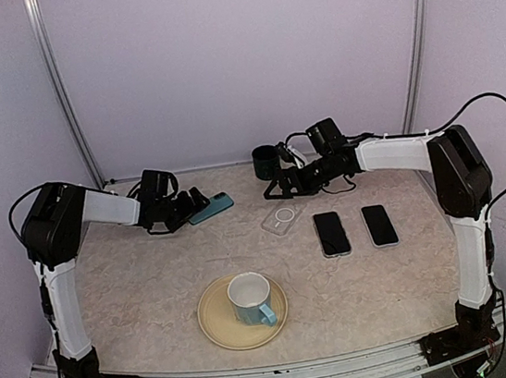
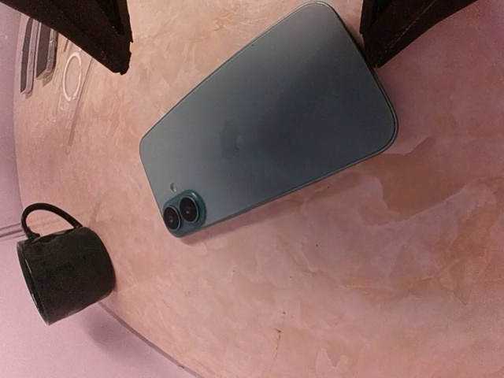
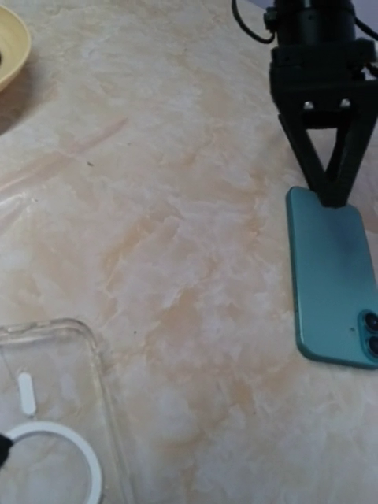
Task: Put the phone into the phone case
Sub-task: Move the phone to the center of the board.
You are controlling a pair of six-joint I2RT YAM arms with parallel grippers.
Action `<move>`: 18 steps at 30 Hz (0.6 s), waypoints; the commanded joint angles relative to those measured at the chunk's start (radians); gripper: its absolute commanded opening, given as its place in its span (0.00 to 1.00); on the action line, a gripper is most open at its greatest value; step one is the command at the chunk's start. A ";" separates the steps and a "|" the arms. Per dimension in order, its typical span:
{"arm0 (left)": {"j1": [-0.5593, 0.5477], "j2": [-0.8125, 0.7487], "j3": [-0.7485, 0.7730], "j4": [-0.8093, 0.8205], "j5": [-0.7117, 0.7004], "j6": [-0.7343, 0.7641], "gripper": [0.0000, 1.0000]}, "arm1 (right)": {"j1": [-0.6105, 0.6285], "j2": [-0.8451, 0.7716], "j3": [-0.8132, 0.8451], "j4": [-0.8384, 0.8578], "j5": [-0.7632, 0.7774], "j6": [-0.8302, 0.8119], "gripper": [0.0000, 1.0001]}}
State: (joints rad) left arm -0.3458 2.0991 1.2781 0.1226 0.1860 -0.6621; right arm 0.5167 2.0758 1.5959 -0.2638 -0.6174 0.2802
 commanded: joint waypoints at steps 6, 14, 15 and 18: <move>-0.008 -0.053 0.151 -0.300 -0.144 0.292 0.99 | 0.010 -0.080 -0.053 -0.007 -0.003 -0.066 1.00; 0.000 0.006 0.337 -0.358 -0.009 0.641 0.99 | 0.009 -0.192 -0.158 0.003 0.010 -0.099 1.00; 0.003 0.026 0.389 -0.396 0.013 0.674 0.99 | 0.009 -0.206 -0.169 0.003 0.011 -0.102 1.00; 0.000 0.119 0.530 -0.503 0.022 0.770 0.99 | 0.010 -0.247 -0.186 -0.006 0.023 -0.112 1.00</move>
State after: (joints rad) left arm -0.3477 2.1269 1.6672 -0.2470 0.1558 -0.0929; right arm 0.5171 1.9038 1.4330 -0.2733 -0.6067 0.1959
